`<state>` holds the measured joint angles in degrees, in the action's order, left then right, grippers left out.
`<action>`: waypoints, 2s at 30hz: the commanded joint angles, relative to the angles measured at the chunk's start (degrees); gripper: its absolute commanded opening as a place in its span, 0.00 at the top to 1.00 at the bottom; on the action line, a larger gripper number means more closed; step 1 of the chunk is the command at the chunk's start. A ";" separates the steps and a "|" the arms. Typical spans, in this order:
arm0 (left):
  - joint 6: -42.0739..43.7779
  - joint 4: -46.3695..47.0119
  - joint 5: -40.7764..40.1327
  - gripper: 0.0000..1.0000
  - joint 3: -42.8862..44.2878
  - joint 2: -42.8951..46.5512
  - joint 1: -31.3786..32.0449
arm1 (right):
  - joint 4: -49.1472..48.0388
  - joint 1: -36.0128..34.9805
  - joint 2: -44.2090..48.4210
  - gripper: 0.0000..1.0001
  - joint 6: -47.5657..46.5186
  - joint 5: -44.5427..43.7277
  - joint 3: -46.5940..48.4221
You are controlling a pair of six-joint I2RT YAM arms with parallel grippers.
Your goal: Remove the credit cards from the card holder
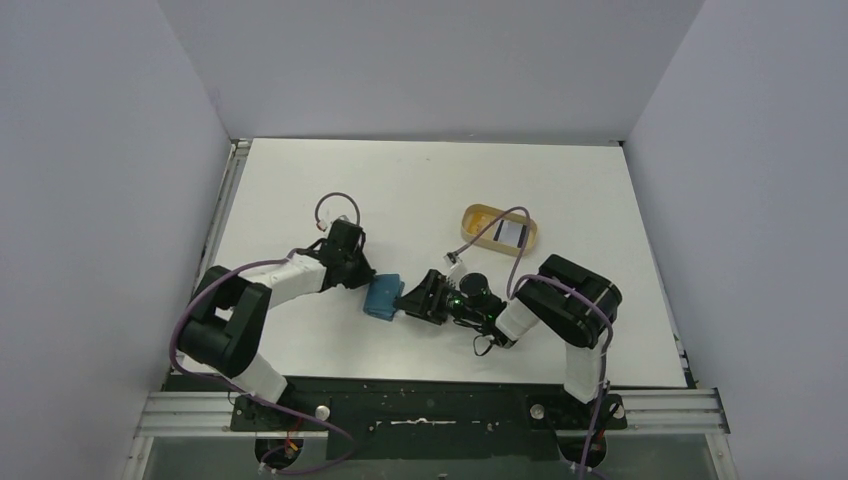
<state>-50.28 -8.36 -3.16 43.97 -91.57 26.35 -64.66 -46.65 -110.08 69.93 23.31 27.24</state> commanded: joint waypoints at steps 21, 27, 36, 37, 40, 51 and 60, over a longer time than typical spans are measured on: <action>-6.75 1.24 -1.25 0.90 -15.19 8.45 -2.35 | -15.82 0.69 -16.69 0.44 5.73 -4.27 1.64; -8.52 1.81 -2.03 0.78 -17.01 9.41 -2.34 | -14.90 0.20 -17.10 0.45 5.65 -3.63 2.20; -8.84 1.90 1.55 0.38 -19.19 10.76 -2.22 | -14.59 -0.02 -18.39 0.45 5.50 -3.24 2.07; -9.05 2.30 1.87 0.38 -19.75 10.77 -2.14 | -14.78 -0.02 -18.65 0.45 5.62 -3.17 2.11; -9.93 3.80 2.46 0.38 -21.28 9.98 -1.85 | -14.90 -0.02 -18.98 0.45 5.65 -2.79 2.24; -11.03 3.70 6.68 0.44 -24.45 8.04 -1.26 | -14.78 0.16 -19.16 0.43 5.27 -2.57 2.19; -8.73 -0.61 13.78 0.44 -28.64 11.71 -1.20 | -15.89 0.16 -20.24 0.43 5.72 -2.56 2.11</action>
<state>-62.83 12.27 6.96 21.52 -77.52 24.32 -89.21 -46.19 -125.54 80.40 21.89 31.09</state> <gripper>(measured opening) 0.557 0.558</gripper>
